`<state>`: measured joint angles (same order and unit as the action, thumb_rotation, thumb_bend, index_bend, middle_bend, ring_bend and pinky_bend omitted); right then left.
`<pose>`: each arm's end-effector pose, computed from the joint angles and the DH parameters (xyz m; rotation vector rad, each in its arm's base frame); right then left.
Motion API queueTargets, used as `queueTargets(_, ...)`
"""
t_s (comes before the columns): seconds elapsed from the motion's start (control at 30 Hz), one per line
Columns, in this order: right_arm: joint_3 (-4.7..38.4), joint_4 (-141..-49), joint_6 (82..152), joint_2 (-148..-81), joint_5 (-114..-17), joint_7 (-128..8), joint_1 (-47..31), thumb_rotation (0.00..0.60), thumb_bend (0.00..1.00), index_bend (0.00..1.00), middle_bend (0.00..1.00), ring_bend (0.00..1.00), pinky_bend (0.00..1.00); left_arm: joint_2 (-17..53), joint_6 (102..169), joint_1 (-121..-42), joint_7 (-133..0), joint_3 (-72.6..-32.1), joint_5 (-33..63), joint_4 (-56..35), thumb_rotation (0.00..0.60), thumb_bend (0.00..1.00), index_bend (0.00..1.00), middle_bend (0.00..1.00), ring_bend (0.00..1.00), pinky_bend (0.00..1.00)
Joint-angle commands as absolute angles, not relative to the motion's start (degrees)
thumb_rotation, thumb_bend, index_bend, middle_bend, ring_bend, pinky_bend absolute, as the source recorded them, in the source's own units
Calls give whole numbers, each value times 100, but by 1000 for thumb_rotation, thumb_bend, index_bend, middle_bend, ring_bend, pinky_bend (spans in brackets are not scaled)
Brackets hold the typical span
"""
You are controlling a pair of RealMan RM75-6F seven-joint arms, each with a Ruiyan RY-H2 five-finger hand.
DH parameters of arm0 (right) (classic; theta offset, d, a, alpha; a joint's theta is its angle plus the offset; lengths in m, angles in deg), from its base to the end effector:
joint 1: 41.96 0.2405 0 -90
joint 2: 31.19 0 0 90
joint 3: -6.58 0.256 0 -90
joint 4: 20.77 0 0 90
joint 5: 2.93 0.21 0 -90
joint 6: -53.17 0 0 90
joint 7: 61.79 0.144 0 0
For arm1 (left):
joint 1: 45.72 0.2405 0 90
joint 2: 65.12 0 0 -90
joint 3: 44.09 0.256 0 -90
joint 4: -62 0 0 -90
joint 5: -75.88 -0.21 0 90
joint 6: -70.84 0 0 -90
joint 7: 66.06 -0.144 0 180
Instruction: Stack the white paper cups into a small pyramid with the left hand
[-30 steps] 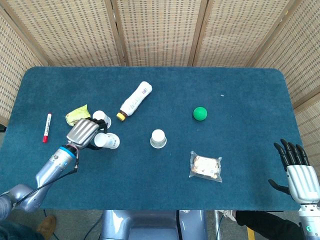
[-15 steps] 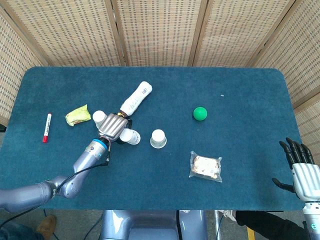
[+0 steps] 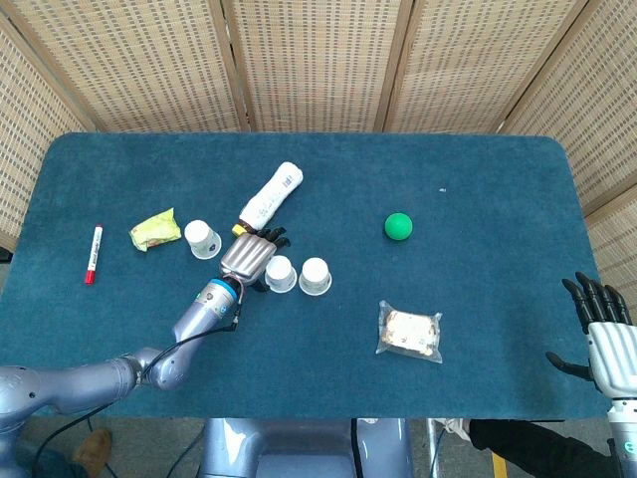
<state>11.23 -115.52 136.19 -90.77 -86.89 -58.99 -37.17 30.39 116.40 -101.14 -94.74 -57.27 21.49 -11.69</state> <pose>-0.3121 -0.1869 0.1822 1.3511 -0.9291 0.9029 -0.0926 0.3909 -0.0518 -2.0044 -0.8028 -0.8151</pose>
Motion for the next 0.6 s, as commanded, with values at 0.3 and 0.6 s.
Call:
queueTargets(0.3, 1072, -11599, 13670, -9081, -8789, -5949, -3740, 600, 0, 0, 0, 0, 0, 1819, 12383, -9726, -9656, -5619, 1827, -1945, 600, 0, 0, 0, 0, 0)
queueTargets(0.6, 1057, -11621, 13588, -9167, -8775, -6170, -3691, 600, 0, 0, 0, 0, 0, 1823, 11468, -9615, -9119, -5546, 2747, -775, 600, 0, 0, 0, 0, 40)
